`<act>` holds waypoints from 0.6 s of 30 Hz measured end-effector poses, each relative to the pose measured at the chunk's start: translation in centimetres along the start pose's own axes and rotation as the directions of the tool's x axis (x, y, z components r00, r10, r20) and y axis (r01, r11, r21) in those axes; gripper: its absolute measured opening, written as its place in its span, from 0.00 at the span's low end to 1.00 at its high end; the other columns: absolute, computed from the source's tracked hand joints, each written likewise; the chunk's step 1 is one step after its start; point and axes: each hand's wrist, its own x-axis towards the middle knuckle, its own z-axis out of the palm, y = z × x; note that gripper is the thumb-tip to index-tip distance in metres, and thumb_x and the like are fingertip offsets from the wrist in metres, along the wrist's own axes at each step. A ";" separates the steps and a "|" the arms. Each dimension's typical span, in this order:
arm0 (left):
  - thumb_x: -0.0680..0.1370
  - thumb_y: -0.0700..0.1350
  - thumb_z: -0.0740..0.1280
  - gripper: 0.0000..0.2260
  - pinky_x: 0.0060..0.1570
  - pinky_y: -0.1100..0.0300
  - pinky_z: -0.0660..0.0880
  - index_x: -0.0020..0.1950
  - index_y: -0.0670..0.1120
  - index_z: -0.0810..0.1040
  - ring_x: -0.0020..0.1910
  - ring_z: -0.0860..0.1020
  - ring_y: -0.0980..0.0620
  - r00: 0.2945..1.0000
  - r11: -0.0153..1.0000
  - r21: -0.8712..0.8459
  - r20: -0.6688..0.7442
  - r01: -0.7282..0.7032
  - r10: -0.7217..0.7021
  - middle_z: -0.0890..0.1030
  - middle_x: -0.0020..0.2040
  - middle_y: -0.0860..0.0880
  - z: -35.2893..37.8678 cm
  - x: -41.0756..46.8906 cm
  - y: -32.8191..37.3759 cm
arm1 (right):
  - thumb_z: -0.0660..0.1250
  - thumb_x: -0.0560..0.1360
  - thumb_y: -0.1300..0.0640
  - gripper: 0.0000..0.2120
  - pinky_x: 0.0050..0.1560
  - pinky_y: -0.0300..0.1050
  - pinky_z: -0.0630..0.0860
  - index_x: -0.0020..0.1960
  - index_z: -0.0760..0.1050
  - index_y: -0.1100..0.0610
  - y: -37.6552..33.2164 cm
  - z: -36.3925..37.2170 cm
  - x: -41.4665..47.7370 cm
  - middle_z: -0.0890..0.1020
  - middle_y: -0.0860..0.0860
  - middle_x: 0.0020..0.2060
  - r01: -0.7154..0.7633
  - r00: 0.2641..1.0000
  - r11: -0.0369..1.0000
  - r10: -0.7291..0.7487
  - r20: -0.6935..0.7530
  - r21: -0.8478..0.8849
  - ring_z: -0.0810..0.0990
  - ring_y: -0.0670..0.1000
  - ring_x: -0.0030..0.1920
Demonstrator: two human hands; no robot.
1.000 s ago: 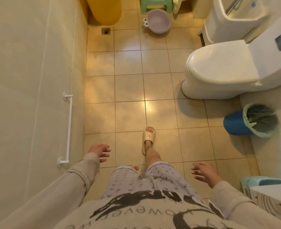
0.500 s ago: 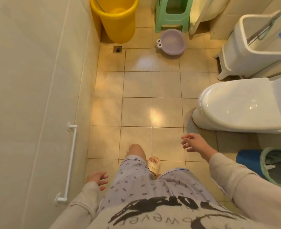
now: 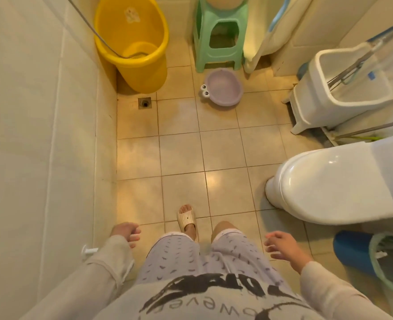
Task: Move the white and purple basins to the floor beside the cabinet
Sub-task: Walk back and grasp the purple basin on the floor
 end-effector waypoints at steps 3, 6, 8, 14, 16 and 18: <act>0.77 0.40 0.62 0.07 0.31 0.60 0.68 0.39 0.44 0.73 0.31 0.72 0.51 0.994 0.992 0.062 -0.003 -0.112 0.112 0.75 0.35 0.47 -0.1 0.2 7.9 | 0.60 0.77 0.63 0.10 0.36 0.45 0.74 0.55 0.76 0.66 -1.4 -0.4 0.6 0.79 0.59 0.40 -0.049 0.998 0.997 0.051 -0.047 0.051 0.76 0.54 0.36; 0.77 0.40 0.62 0.08 0.32 0.60 0.69 0.37 0.46 0.72 0.32 0.73 0.51 0.983 0.982 0.047 0.019 -0.184 0.183 0.75 0.36 0.48 0.5 0.3 14.0 | 0.60 0.77 0.63 0.09 0.34 0.43 0.73 0.53 0.76 0.65 -3.5 -0.7 1.6 0.79 0.58 0.39 -0.066 0.995 0.994 0.072 -0.065 0.092 0.76 0.54 0.34; 0.77 0.40 0.61 0.08 0.31 0.61 0.69 0.38 0.47 0.73 0.30 0.74 0.53 0.976 0.975 0.058 0.029 -0.215 0.214 0.76 0.35 0.48 1.2 0.6 17.1 | 0.61 0.77 0.62 0.07 0.34 0.43 0.73 0.51 0.75 0.64 -5.4 -1.2 2.9 0.79 0.58 0.37 -0.075 0.993 0.990 0.085 -0.082 0.115 0.76 0.54 0.33; 0.77 0.40 0.62 0.04 0.30 0.62 0.66 0.42 0.45 0.73 0.20 0.74 0.57 0.987 0.982 0.104 0.044 -0.156 0.152 0.75 0.36 0.48 3.2 2.3 21.4 | 0.61 0.76 0.61 0.05 0.31 0.41 0.72 0.49 0.74 0.61 -14.6 -3.0 7.7 0.78 0.56 0.36 -0.061 0.996 0.989 0.069 -0.060 0.132 0.75 0.51 0.31; 0.77 0.40 0.62 0.03 0.29 0.62 0.67 0.45 0.42 0.73 0.28 0.72 0.52 0.997 0.990 0.113 0.013 -0.080 0.079 0.75 0.35 0.47 3.6 2.9 22.0 | 0.60 0.77 0.61 0.07 0.29 0.40 0.73 0.51 0.74 0.62 -18.9 -4.0 9.3 0.78 0.55 0.36 -0.030 0.998 0.991 0.037 -0.049 0.133 0.75 0.51 0.31; 0.77 0.39 0.62 0.04 0.31 0.59 0.69 0.47 0.40 0.74 0.30 0.70 0.49 0.999 0.994 0.110 -0.033 -0.001 0.004 0.75 0.35 0.45 4.0 3.1 23.0 | 0.60 0.77 0.61 0.08 0.29 0.41 0.72 0.52 0.74 0.63 -23.2 -5.1 10.5 0.78 0.56 0.36 0.002 0.999 0.990 0.003 -0.039 0.141 0.75 0.51 0.32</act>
